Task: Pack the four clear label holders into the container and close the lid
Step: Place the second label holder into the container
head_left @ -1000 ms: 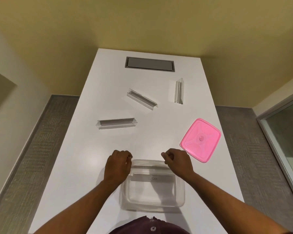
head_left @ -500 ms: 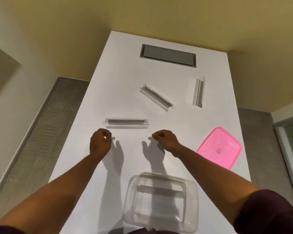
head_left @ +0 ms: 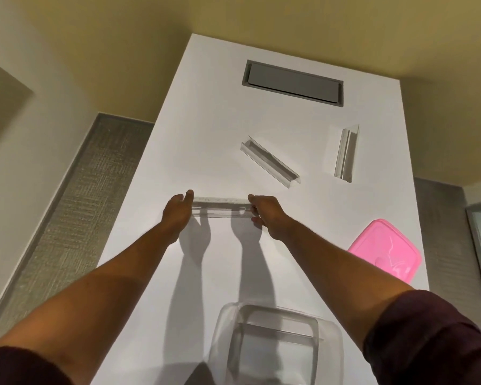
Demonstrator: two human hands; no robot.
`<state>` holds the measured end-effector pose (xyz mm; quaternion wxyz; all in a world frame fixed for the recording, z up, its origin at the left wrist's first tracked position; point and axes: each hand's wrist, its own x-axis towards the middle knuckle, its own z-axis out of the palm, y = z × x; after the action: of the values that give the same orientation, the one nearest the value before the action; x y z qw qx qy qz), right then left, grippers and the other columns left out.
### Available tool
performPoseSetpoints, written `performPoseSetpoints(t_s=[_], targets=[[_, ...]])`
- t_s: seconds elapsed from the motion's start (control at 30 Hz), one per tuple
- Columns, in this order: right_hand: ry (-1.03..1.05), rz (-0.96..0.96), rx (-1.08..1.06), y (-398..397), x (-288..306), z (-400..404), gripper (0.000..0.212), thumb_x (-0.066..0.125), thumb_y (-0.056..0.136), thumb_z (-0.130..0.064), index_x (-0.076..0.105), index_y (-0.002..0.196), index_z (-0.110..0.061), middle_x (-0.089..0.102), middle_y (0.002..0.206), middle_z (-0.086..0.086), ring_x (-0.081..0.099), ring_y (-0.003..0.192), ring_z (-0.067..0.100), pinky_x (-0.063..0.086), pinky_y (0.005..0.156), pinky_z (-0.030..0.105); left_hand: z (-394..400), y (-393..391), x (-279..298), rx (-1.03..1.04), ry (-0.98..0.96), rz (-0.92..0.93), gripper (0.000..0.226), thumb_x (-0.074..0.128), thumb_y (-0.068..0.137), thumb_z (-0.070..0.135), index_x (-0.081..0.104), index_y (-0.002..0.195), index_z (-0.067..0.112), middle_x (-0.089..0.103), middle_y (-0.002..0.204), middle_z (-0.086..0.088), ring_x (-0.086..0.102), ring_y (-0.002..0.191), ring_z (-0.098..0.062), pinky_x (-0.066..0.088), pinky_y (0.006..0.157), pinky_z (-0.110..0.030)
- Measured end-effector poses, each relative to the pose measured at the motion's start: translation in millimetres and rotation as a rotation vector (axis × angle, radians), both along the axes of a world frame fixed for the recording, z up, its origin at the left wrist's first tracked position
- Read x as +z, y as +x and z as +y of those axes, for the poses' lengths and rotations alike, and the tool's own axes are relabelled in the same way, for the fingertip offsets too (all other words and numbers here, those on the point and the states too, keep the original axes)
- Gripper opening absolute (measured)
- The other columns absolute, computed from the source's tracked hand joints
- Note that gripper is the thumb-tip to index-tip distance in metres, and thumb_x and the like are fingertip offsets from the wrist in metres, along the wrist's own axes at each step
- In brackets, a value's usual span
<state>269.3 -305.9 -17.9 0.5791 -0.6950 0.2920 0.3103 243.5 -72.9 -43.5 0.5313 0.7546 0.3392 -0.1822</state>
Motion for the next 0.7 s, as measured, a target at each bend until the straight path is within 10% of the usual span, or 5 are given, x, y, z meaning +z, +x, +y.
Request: performPoseSetpoints(t_s=[0.13,0.33,0.43,0.7], targets=[[0.028,-0.037,-0.019,-6,2,-2,0.021,0.061,0.099,-0.032,0.056,0.089,-0.015,0.045,0.082,0.007,0.046,0.071,0.024,0.036,0.066,0.034,-9,-10,4,0.050,0.015,-0.053,0.058,0.040,0.099,0.055,0.063,0.114,0.004,0.066,0.108,-0.013,0.061,0.107,-0.037,0.047,0.092,-0.041],[0.041,-0.183,-0.069,-30,19,-21,0.013,0.064,0.093,-0.023,0.065,0.083,-0.014,0.055,0.079,0.005,0.052,0.076,0.025,0.043,0.076,0.038,-26,-32,25,0.144,0.051,-0.131,0.045,0.056,0.098,0.041,0.055,0.133,0.013,0.062,0.130,-0.006,0.057,0.118,-0.026,0.044,0.097,-0.033],[0.070,-0.239,-0.164,-49,22,-40,0.022,0.068,0.093,-0.014,0.063,0.094,0.007,0.055,0.085,0.011,0.054,0.076,0.023,0.050,0.074,0.034,-36,-48,39,0.193,0.049,-0.217,0.034,0.062,0.094,0.025,0.059,0.127,0.017,0.066,0.121,-0.004,0.059,0.102,-0.019,0.042,0.085,-0.027],[0.264,-0.202,-0.458,-116,46,-83,0.045,0.074,0.085,0.009,0.058,0.126,-0.001,0.072,0.094,0.017,0.070,0.080,0.023,0.063,0.080,0.035,-69,-81,76,0.194,-0.059,-0.317,0.030,0.061,0.091,0.006,0.064,0.120,0.016,0.066,0.095,-0.001,0.062,0.088,-0.016,0.052,0.092,-0.035]])
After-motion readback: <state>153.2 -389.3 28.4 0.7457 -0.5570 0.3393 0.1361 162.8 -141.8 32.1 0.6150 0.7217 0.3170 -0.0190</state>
